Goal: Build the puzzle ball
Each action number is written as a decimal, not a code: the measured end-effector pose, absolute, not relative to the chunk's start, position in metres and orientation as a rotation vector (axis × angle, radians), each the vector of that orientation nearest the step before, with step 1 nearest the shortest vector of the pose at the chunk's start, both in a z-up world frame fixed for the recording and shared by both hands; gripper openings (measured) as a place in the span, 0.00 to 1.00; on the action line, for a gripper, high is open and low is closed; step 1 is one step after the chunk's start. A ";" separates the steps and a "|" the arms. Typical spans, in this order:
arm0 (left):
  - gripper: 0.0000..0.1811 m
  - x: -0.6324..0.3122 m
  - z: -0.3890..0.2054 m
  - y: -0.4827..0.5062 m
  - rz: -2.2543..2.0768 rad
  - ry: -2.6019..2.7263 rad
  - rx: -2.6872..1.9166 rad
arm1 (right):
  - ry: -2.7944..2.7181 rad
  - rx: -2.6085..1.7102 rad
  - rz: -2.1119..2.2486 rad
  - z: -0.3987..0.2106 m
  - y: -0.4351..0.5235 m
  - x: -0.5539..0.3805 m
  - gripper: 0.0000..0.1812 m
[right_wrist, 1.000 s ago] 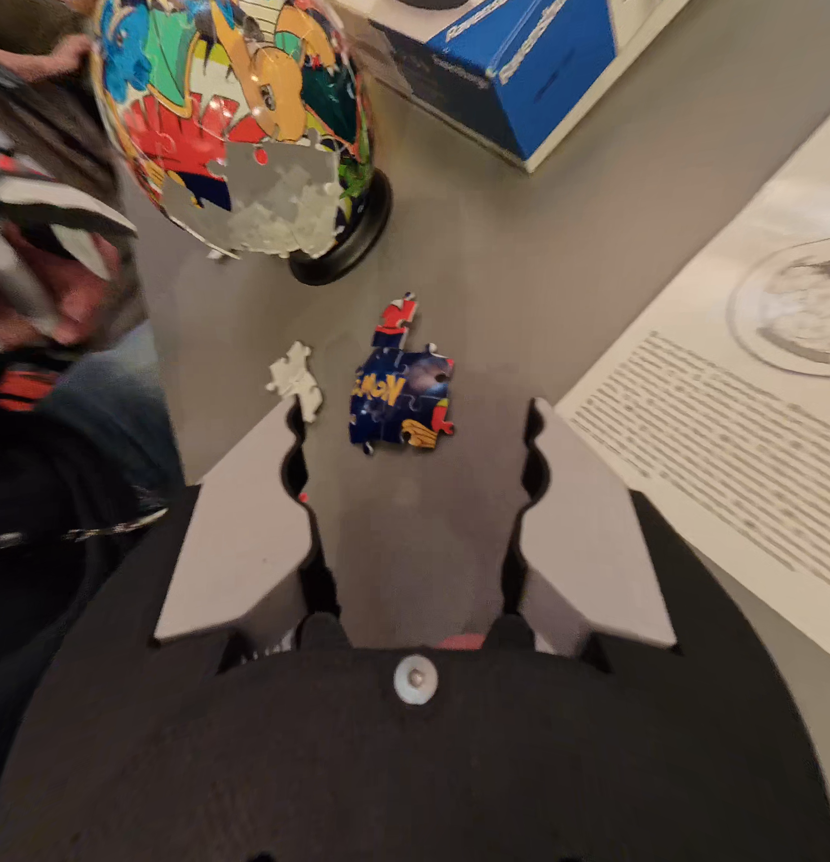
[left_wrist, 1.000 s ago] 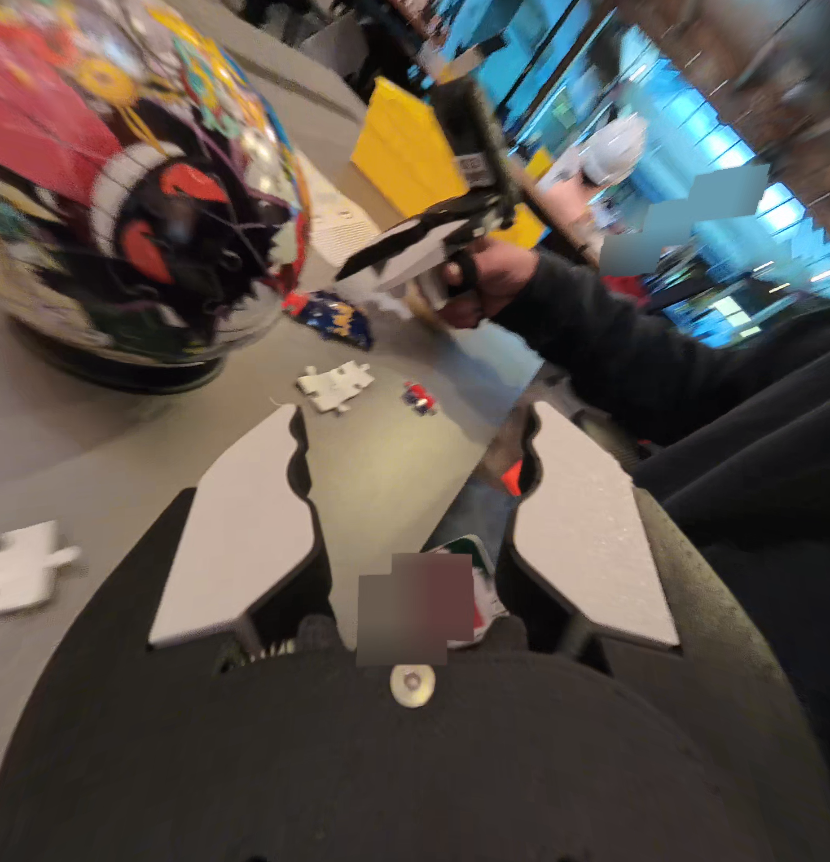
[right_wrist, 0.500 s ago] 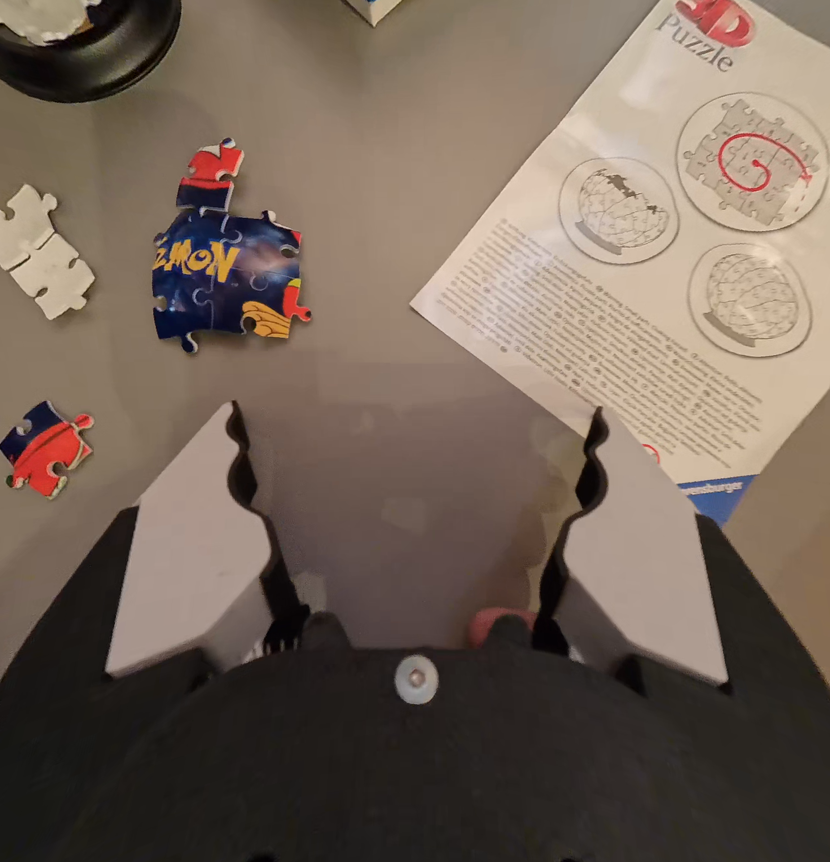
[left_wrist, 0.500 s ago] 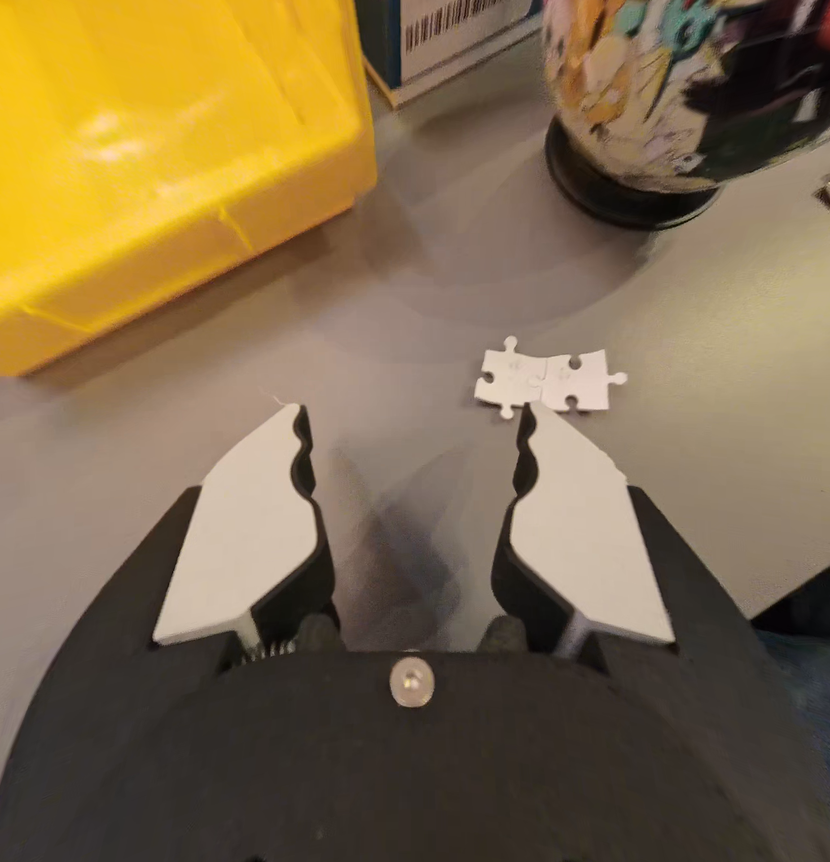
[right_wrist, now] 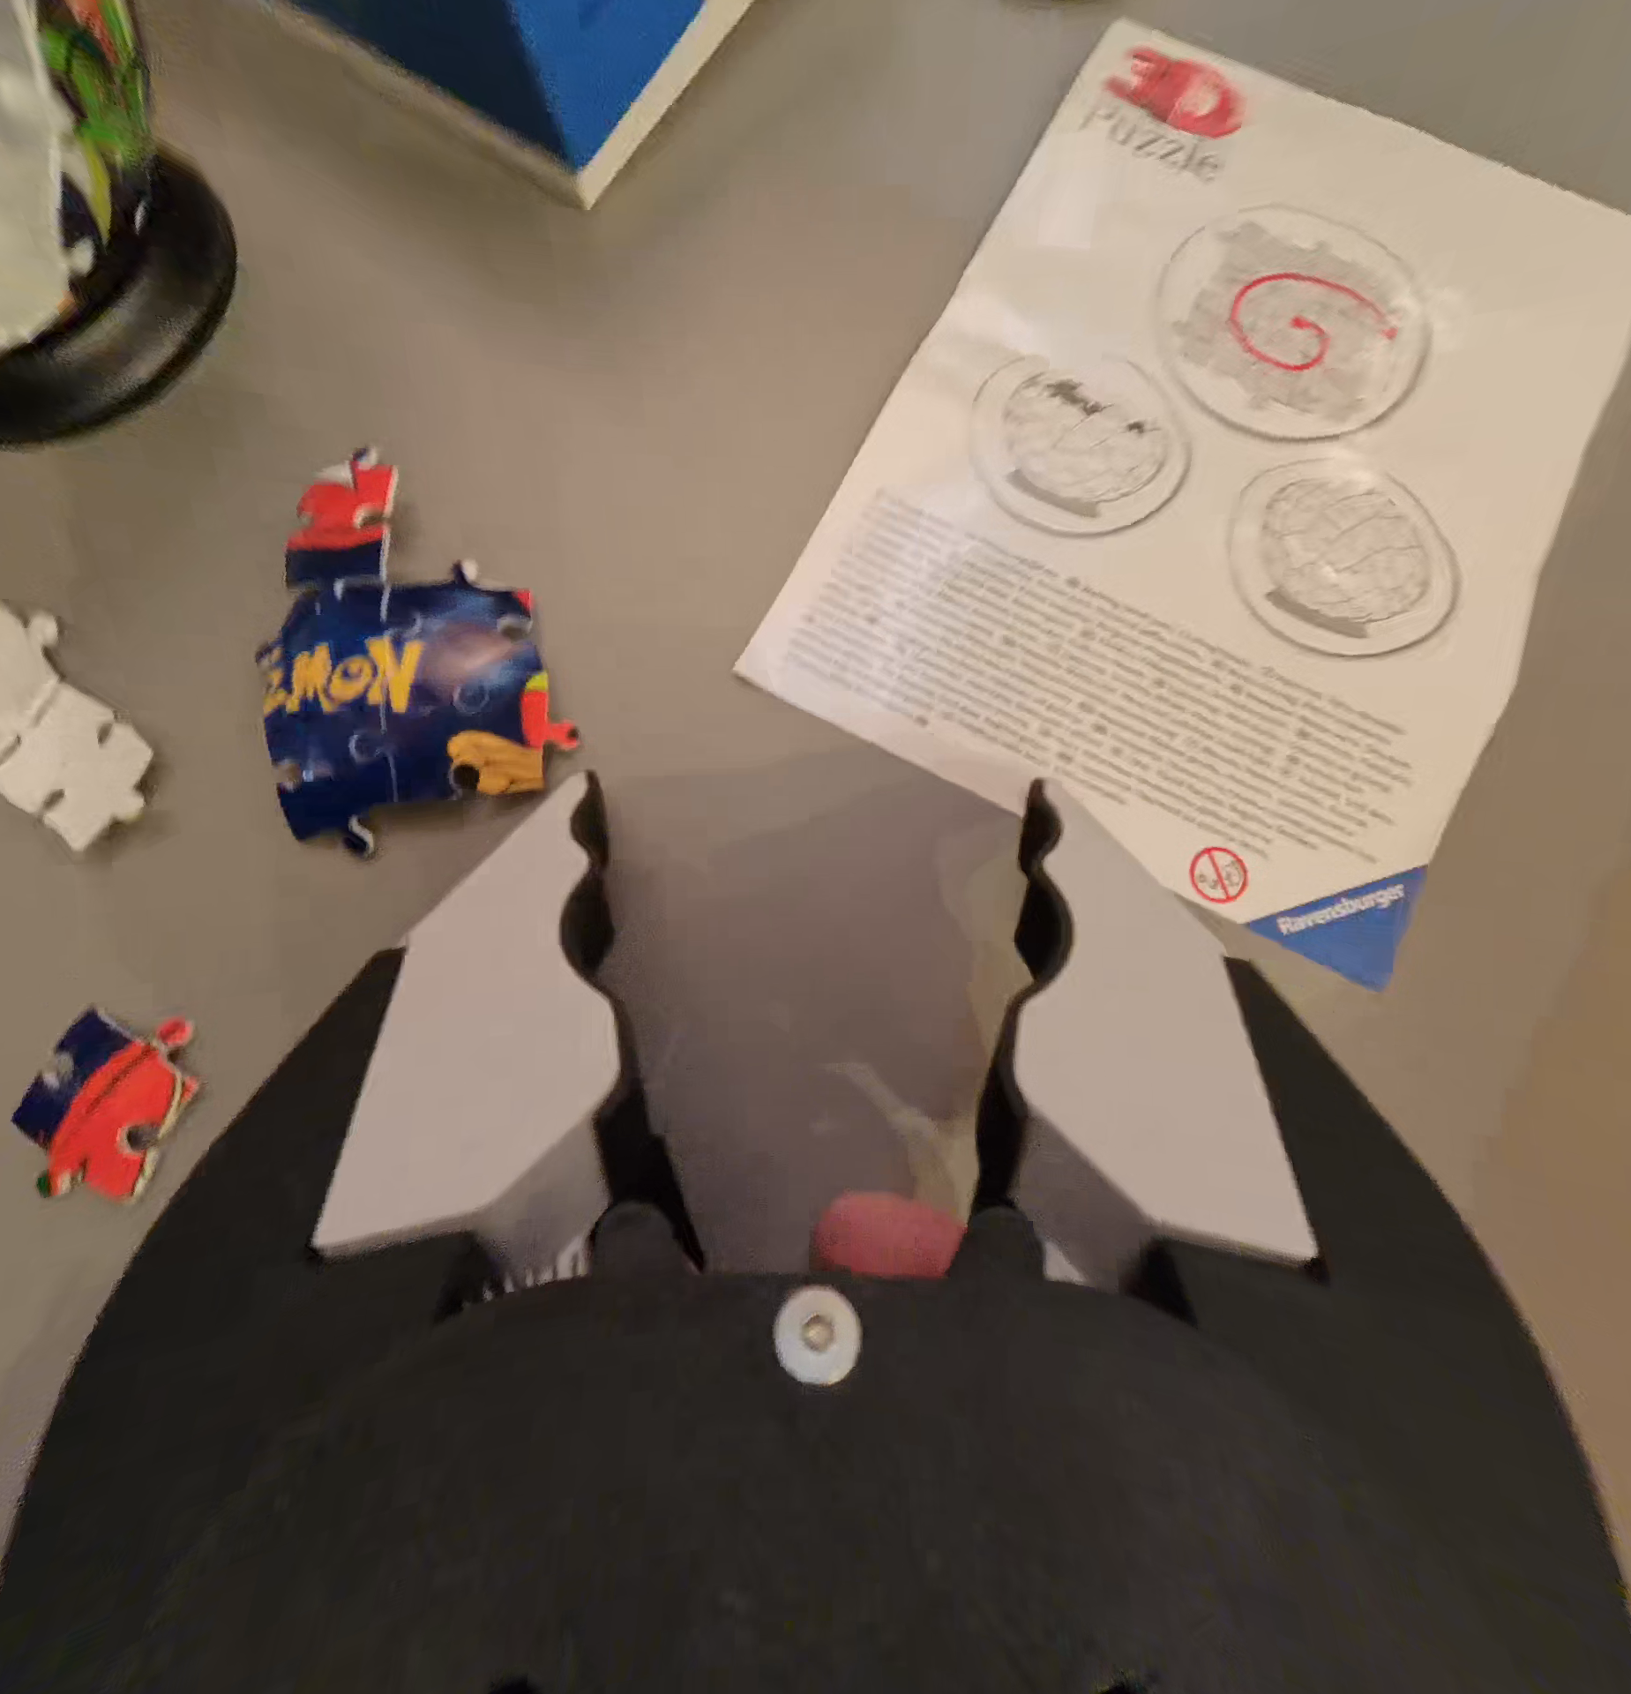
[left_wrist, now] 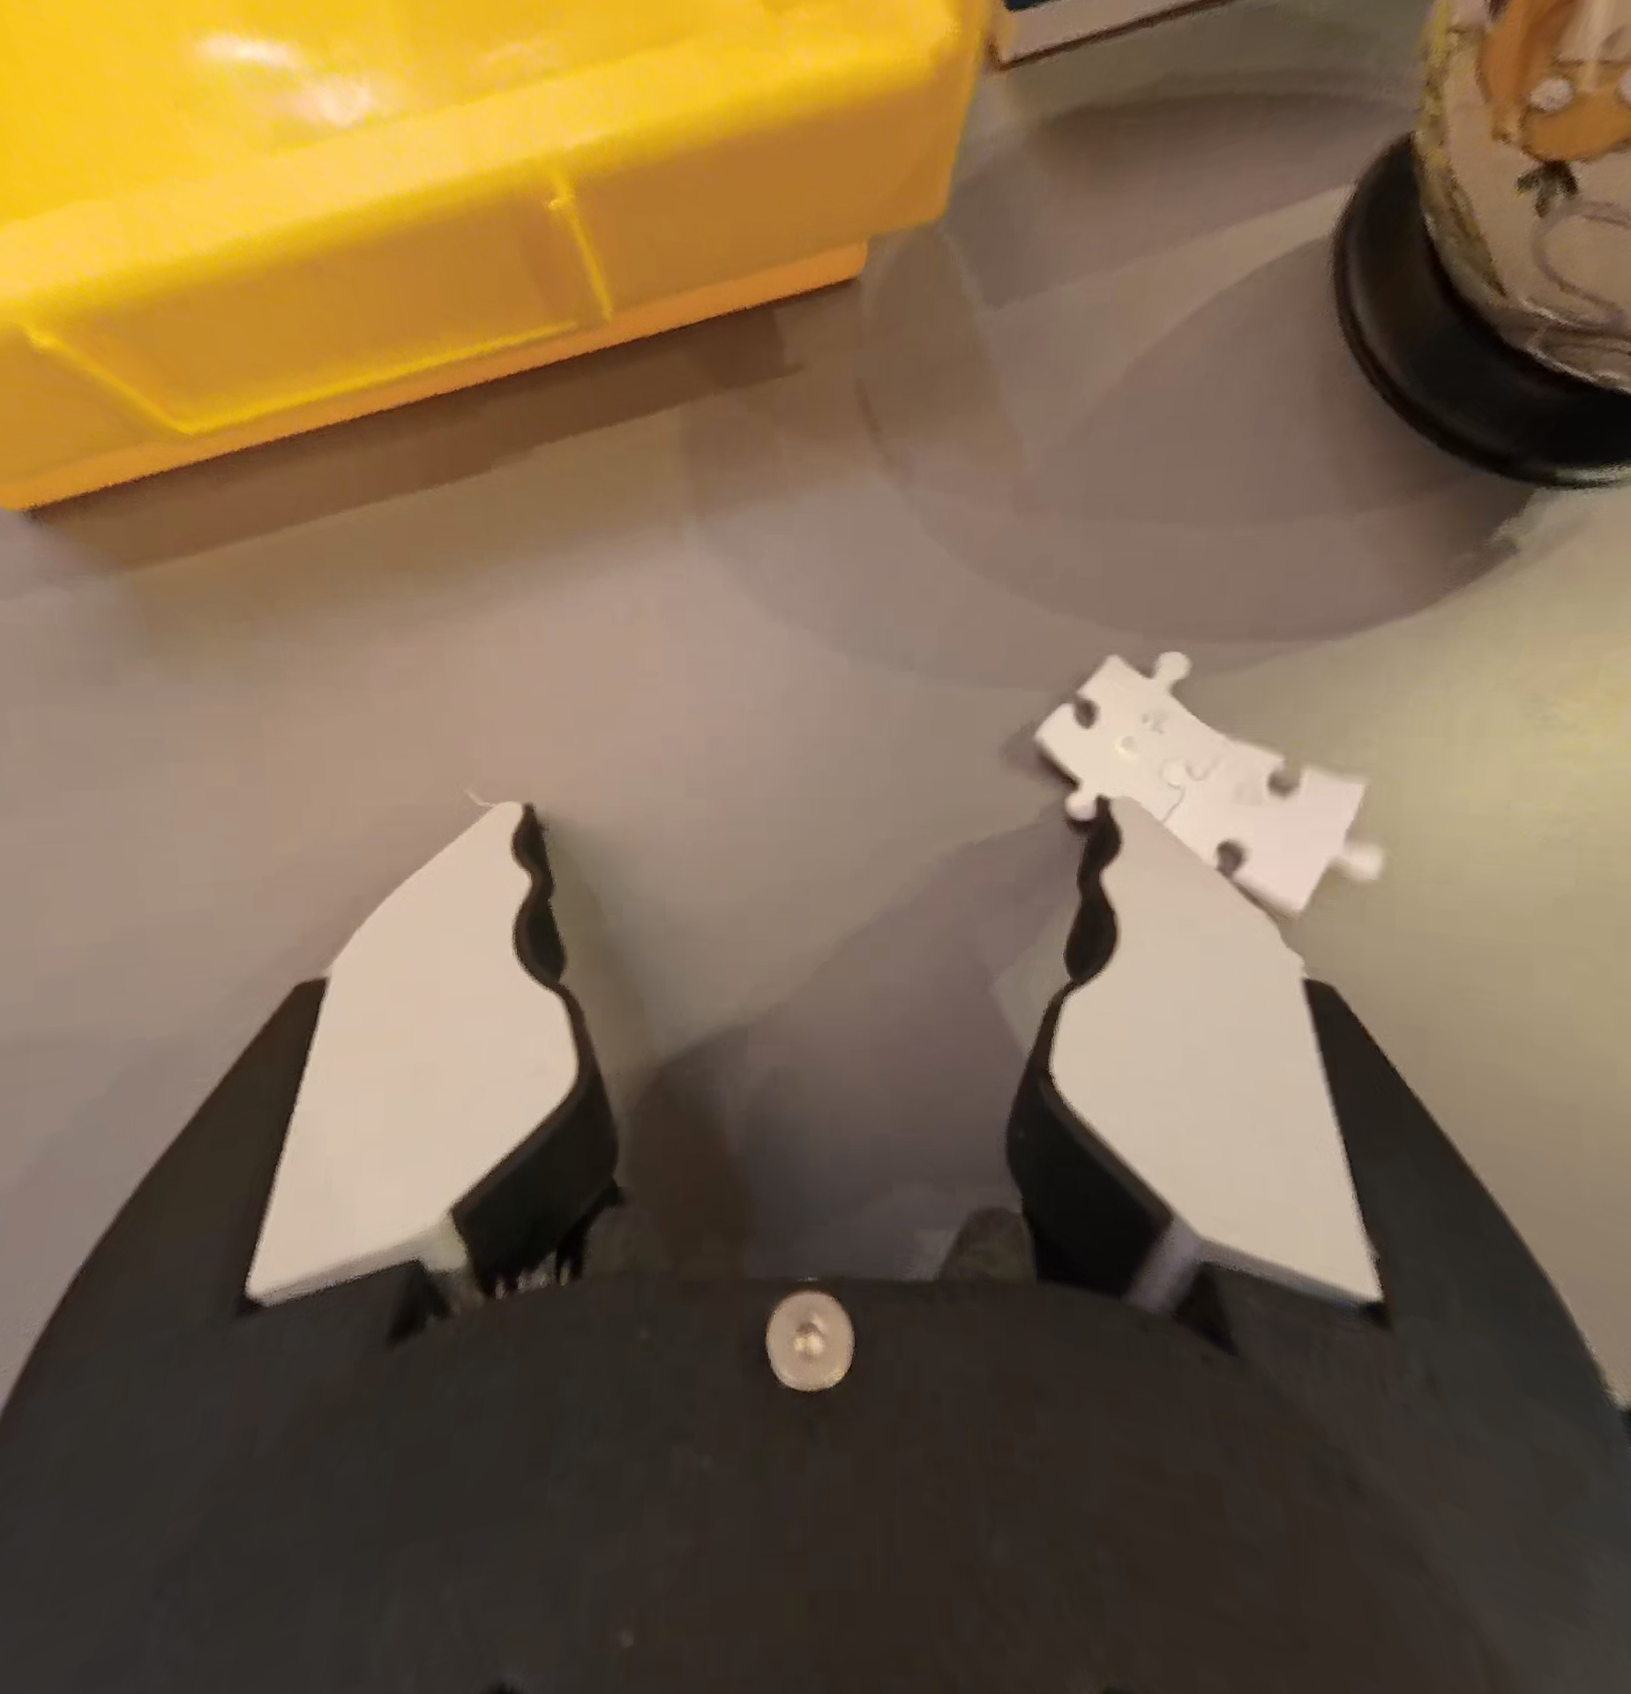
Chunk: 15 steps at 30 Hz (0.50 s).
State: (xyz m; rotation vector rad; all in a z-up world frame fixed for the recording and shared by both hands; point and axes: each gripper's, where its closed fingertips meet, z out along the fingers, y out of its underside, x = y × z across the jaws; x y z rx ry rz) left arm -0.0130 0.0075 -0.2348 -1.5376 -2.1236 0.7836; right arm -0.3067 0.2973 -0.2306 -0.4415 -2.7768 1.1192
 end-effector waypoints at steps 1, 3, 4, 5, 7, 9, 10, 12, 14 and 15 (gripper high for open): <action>0.57 -0.012 -0.234 0.006 0.799 -2.151 -1.506 | -2.784 -0.421 1.119 -0.232 0.296 -0.304 0.51; 0.56 -0.012 -0.234 0.008 0.803 -2.155 -1.499 | -2.833 -0.367 1.083 -0.240 0.297 -0.295 0.74; 0.56 -0.012 -0.234 0.008 0.809 -2.151 -1.503 | -2.828 -0.393 1.061 -0.240 0.297 -0.296 0.79; 0.58 -0.011 -0.234 0.006 0.815 -2.165 -1.495 | -2.820 -0.411 1.053 -0.238 0.296 -0.297 0.73; 0.58 -0.011 -0.235 0.004 0.811 -2.197 -1.457 | -2.816 -0.414 1.050 -0.237 0.297 -0.300 0.69; 0.60 -0.008 -0.236 0.002 0.813 -2.221 -1.441 | -2.776 -0.462 1.077 -0.235 0.298 -0.307 0.56; 0.61 -0.007 -0.235 0.002 0.824 -2.228 -1.436 | -2.749 -0.460 1.094 -0.234 0.298 -0.308 0.54; 0.60 -0.006 -0.235 0.001 0.841 -2.232 -1.433 | -2.717 -0.511 1.110 -0.234 0.299 -0.310 0.54; 0.58 -0.004 -0.235 0.001 0.834 -2.261 -1.389 | -2.669 -0.466 1.122 -0.233 0.299 -0.314 0.66; 0.58 -0.004 -0.235 0.000 0.838 -2.269 -1.380 | -2.657 -0.446 1.129 -0.233 0.299 -0.314 0.65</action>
